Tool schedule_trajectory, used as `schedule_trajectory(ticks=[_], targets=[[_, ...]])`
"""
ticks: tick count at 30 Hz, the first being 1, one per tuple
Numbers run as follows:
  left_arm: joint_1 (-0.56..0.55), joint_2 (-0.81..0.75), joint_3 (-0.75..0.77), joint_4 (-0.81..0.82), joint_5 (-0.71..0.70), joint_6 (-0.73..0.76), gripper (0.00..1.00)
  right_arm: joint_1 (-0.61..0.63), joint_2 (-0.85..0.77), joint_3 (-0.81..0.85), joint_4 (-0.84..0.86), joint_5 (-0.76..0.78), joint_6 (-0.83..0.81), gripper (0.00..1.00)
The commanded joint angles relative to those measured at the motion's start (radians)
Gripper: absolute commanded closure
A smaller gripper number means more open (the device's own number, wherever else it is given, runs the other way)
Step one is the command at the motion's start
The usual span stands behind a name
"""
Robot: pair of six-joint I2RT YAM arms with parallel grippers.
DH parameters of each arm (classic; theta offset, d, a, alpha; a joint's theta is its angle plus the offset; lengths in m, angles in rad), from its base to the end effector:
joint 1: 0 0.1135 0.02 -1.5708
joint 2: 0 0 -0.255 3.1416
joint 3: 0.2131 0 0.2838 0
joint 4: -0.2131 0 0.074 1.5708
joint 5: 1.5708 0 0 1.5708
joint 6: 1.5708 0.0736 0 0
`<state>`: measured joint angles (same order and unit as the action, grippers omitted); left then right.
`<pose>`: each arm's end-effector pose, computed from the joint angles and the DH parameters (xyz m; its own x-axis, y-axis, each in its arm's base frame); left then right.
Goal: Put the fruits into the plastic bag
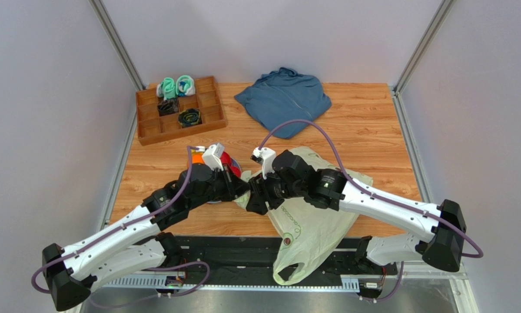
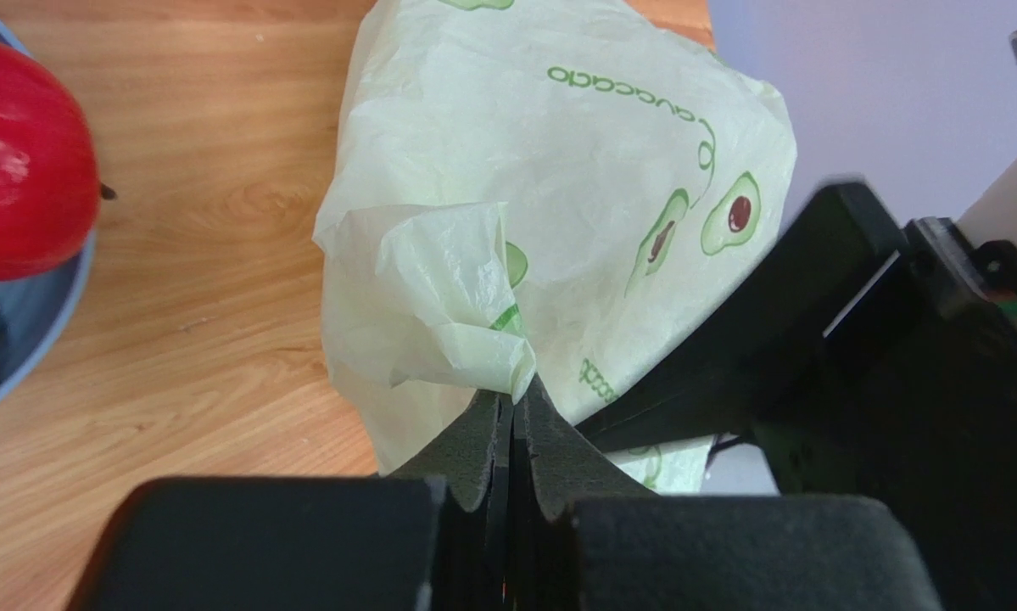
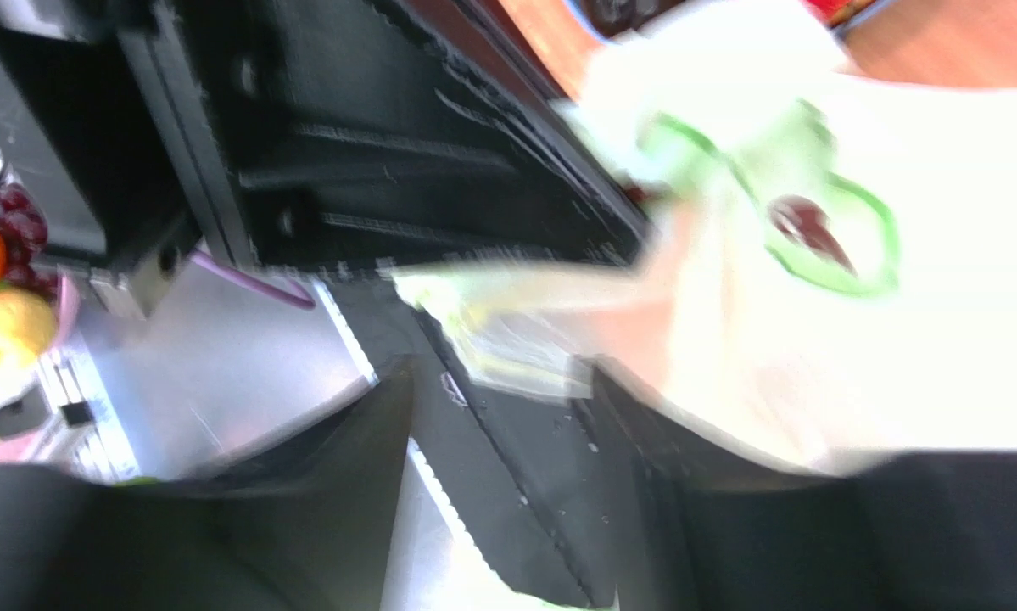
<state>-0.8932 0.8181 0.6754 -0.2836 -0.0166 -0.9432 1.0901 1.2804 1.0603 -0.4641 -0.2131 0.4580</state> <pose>0.1659 -0.2043 0.2585 -0.7751 -0.3277 -0.5402 0.2420 0.6358 -0.7330 0.1452 0.3121 0.2636 -0.6788 -0.3671 -0.6360 -0.7160 0.5228 0.4625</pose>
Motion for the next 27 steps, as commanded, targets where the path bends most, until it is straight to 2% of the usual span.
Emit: schedule_trajectory(ticks=[1,3,5,8,12,16,20,23,27], targets=[[0.007,-0.045,0.055,-0.037,-0.085,0.066,1.0,0.005,-0.076,0.119,-0.151,0.106,-0.045,0.34],[0.011,-0.016,0.079,-0.048,-0.086,0.086,1.0,0.004,-0.099,0.141,-0.197,0.162,-0.048,0.23],[0.013,0.036,0.128,-0.061,-0.086,0.119,1.0,0.005,-0.11,0.177,-0.266,0.211,-0.032,0.21],[0.016,0.111,0.197,-0.078,-0.08,0.162,1.0,0.005,-0.108,0.243,-0.405,0.368,0.017,0.13],[0.053,0.179,0.263,-0.092,-0.025,0.172,1.0,0.004,-0.084,0.277,-0.58,0.59,0.085,0.11],[0.066,0.199,0.285,-0.091,0.009,0.175,1.0,0.005,-0.075,0.241,-0.549,0.603,0.128,0.11],[0.086,0.184,0.3,-0.129,0.038,0.185,1.0,0.007,-0.075,0.185,-0.424,0.483,0.183,0.1],[0.126,0.167,0.309,-0.17,0.085,0.188,1.0,0.011,-0.053,0.168,-0.375,0.46,0.228,0.1],[0.145,0.151,0.297,-0.193,0.127,0.219,1.0,0.053,-0.007,0.181,-0.354,0.506,0.234,0.1]])
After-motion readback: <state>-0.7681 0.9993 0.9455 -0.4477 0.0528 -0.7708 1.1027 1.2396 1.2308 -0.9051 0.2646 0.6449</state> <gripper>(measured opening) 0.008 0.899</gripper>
